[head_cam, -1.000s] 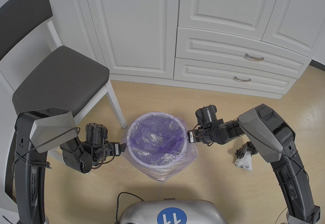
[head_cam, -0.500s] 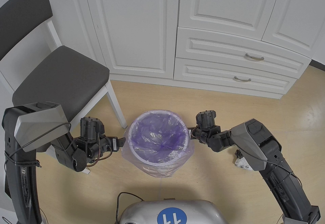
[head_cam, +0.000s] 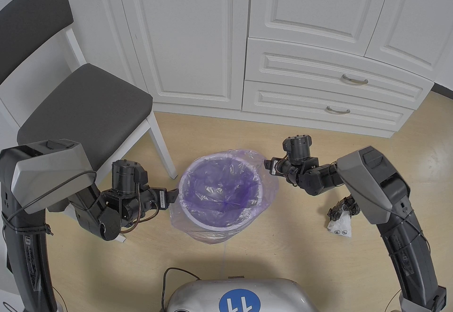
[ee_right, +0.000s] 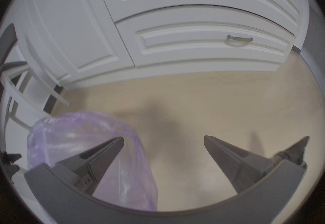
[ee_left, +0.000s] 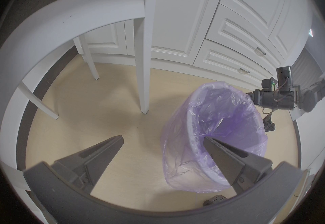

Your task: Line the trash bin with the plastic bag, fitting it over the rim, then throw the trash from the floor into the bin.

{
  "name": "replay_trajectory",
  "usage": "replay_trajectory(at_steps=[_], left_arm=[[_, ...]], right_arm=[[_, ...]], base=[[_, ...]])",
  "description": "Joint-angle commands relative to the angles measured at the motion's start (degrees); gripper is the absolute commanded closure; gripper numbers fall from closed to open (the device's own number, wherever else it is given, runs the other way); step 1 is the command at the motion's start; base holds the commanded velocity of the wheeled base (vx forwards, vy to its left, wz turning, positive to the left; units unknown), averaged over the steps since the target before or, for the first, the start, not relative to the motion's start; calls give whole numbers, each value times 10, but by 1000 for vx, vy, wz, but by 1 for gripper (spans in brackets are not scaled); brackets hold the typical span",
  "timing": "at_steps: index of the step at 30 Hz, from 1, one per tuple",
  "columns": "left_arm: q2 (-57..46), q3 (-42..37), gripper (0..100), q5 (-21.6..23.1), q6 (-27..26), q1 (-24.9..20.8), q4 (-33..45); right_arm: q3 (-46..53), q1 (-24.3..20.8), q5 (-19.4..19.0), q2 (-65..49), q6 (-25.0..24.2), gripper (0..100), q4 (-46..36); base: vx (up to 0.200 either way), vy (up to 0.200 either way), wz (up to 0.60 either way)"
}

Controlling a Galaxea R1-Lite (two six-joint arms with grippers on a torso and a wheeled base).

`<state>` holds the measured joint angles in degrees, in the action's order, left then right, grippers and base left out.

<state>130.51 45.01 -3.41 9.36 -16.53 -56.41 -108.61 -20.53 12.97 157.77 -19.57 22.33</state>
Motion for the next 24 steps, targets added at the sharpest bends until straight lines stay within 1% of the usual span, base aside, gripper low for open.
replay_trajectory(at_steps=[1,3,6,7,8,9,10,12,13,16,17,18,20,24], left_arm=[[-13,-16,0,0,0,-10,-18],[-20,-22,0,1,0,-10,-20],[-24,-29,0,8,-1,-7,-21],[-24,-29,0,8,-1,-7,-21],[-24,-34,0,14,-4,-3,-26],[-24,-36,0,17,-5,-1,-31],[-22,-43,0,30,-5,4,-49],[-22,-44,0,31,-5,4,-50],[-20,-62,0,60,-6,13,-86],[-18,-81,0,87,-20,24,-120],[-18,-86,0,92,-28,30,-130],[-18,-86,0,92,-29,30,-131],[-17,-89,0,97,-37,42,-138],[-19,-88,0,97,-38,48,-138]], right_arm=[[157,-21,17,-178,4,0,-102],[197,-36,21,-233,5,0,-111],[227,-64,23,-272,9,0,-113],[227,-64,23,-272,9,0,-113],[246,-87,36,-287,19,0,-112],[248,-95,43,-288,23,0,-112],[249,-114,62,-286,37,0,-112],[249,-116,65,-286,39,0,-112],[249,-141,88,-268,63,0,-113],[251,-166,101,-235,81,0,-113],[254,-174,111,-215,84,0,-113],[254,-174,112,-214,84,0,-113],[248,-181,131,-182,87,0,-113],[231,-182,137,-155,87,0,-113]], base=[[0,0,0],[0,0,0],[0,0,0],[0,0,0],[0,0,0],[0,0,0],[0,0,0],[0,0,0],[0,0,0],[0,0,0],[0,0,0],[0,0,0],[0,0,0],[0,0,0]])
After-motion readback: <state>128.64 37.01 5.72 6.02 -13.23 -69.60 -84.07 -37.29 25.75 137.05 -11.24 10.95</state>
